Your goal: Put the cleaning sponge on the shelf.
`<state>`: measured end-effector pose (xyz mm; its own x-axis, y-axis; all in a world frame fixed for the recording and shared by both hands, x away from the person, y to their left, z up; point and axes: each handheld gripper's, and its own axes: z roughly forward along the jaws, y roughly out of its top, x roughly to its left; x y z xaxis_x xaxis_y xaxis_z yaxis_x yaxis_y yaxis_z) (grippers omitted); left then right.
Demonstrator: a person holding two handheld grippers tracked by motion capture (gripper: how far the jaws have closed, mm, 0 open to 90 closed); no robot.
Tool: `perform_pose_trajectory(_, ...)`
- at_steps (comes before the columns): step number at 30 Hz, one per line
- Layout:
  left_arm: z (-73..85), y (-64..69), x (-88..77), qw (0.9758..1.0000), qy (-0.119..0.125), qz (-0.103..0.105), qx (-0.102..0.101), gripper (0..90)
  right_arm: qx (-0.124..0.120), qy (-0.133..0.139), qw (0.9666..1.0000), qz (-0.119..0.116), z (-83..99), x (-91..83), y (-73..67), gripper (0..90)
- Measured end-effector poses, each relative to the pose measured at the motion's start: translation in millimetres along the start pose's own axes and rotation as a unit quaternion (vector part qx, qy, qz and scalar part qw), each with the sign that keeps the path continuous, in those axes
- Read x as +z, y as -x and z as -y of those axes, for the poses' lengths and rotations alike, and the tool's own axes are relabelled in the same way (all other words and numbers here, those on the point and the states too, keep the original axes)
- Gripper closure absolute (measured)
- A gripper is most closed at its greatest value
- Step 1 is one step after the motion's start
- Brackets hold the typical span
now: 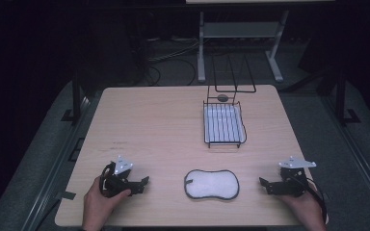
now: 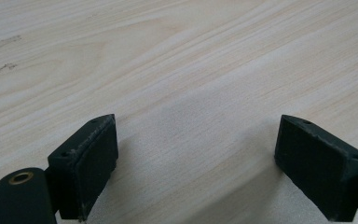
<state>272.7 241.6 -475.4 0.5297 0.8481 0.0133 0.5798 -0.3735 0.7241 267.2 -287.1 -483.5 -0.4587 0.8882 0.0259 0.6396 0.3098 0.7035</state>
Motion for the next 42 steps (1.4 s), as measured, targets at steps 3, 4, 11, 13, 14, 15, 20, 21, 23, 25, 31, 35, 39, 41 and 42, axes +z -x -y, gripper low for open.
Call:
perform_pose_trajectory(3, 0.0, -0.1, 0.0, 1.0000, 0.000, 0.000, 0.000, 12.5, 0.001, 0.000, 1.0000, 0.000, -0.1, 0.0, -0.1, 2.1)
perform_pose_trajectory(4, 0.0, -0.1, 0.0, 1.0000, 0.000, 0.000, 0.000, 12.5, 0.000, 0.000, 1.0000, 0.000, 0.0, 0.0, 0.0, 2.1)
perform_pose_trajectory(11, 0.0, 0.0, 0.0, 1.0000, 0.000, 0.000, 0.000, 12.5, -0.003, -0.009, 1.0000, -0.003, -2.1, -2.0, 1.1, 9.5)
perform_pose_trajectory(13, 0.0, 0.0, 0.0, 1.0000, 0.000, 0.000, 0.000, 12.5, -0.003, -0.011, 0.9999, -0.007, -3.3, -5.7, 2.3, 16.0)
perform_pose_trajectory(14, 0.0, 0.0, 0.0, 1.0000, 0.000, 0.000, 0.000, 12.5, 0.002, -0.015, 0.9998, -0.009, -4.0, -6.5, 3.1, 18.1)
perform_pose_trajectory(15, 0.1, -0.1, 0.0, 1.0000, 0.000, 0.000, 0.000, 12.5, 0.003, -0.018, 0.9998, -0.013, -5.0, -8.1, 3.4, 25.0)
perform_pose_trajectory(20, 0.0, -0.1, -0.1, 1.0000, 0.000, 0.000, 0.000, 12.6, -0.005, -0.002, 0.9993, -0.036, -10.3, -18.2, 0.4, 54.6)
perform_pose_trajectory(21, 0.1, -0.1, -0.1, 1.0000, 0.000, 0.000, 0.000, 12.6, -0.007, 0.000, 0.9990, -0.045, -11.4, -19.5, -0.2, 63.6)
perform_pose_trajectory(23, 0.1, -0.1, -0.1, 1.0000, 0.000, 0.000, 0.000, 12.6, -0.013, 0.001, 0.9980, -0.062, -14.3, -22.3, -2.5, 79.2)
perform_pose_trajectory(25, 0.1, -0.1, -0.1, 1.0000, 0.000, 0.000, 0.000, 12.6, -0.021, 0.007, 0.9970, -0.075, -16.7, -24.7, -5.4, 89.7)
perform_pose_trajectory(31, 0.1, -0.1, 0.0, 1.0000, 0.000, 0.000, 0.000, 12.6, -0.034, 0.005, 0.9931, -0.112, -23.3, -27.7, -14.5, 90.0)
perform_pose_trajectory(35, 0.1, 0.0, 0.0, 1.0000, 0.000, 0.000, 0.000, 12.6, -0.048, 0.006, 0.9889, -0.140, -29.7, -27.1, -25.1, 90.0)
perform_pose_trajectory(39, 0.1, -0.1, 0.0, 1.0000, 0.000, 0.000, 0.000, 12.6, -0.054, 0.014, 0.9847, -0.165, -35.0, -26.4, -34.4, 90.0)
perform_pose_trajectory(41, 0.1, -0.1, -0.1, 1.0000, 0.000, 0.000, 0.000, 12.6, -0.061, 0.017, 0.9827, -0.174, -37.5, -25.4, -39.5, 90.0)
perform_pose_trajectory(42, 0.1, -0.1, -0.1, 1.0000, 0.000, 0.000, 0.000, 12.6, -0.064, 0.018, 0.9819, -0.178, -38.8, -24.9, -42.3, 90.0)
